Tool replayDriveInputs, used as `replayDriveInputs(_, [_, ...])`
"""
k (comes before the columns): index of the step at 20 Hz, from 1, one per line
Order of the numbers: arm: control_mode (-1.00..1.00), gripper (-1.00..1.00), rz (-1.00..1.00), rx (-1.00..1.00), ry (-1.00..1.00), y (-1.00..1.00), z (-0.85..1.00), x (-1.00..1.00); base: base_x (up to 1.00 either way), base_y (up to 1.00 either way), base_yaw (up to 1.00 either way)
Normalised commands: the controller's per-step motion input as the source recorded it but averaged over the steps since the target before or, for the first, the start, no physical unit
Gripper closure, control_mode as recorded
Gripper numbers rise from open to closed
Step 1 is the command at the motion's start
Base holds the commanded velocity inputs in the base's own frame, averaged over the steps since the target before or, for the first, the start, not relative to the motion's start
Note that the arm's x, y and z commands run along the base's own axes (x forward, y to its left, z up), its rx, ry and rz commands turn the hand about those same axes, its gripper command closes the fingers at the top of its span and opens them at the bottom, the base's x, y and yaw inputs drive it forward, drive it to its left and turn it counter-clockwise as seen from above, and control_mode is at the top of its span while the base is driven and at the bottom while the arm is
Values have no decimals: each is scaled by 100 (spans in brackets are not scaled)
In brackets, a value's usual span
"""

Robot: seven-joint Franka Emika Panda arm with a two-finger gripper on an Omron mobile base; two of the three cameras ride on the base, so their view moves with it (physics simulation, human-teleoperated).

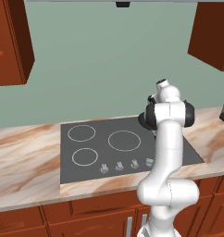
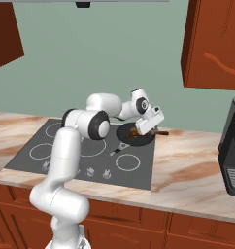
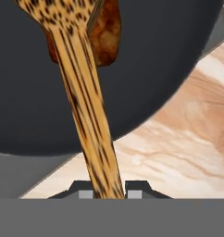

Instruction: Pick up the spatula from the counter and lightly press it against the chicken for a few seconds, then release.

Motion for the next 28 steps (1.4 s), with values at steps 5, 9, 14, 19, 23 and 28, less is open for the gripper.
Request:
replayDriveInputs(5, [-100,100,1,0,0,-7,-6,0,0,0,0])
replayDriveInputs(9, [-100,100,1,0,0,-10,-3,0,0,0,0])
replayDriveInputs(14, [-100,100,1,0,0,-9,-2,0,0,0,0])
replayDriveInputs(19, [-100,100,1,0,0,-7,-1,-3,0,0,0])
replayDriveInputs(23, [-100,100,2,0,0,-2,0,-15,0,0,0])
replayDriveInputs(28, [-100,100,7,0,-4,0,29,-29,0,0,0])
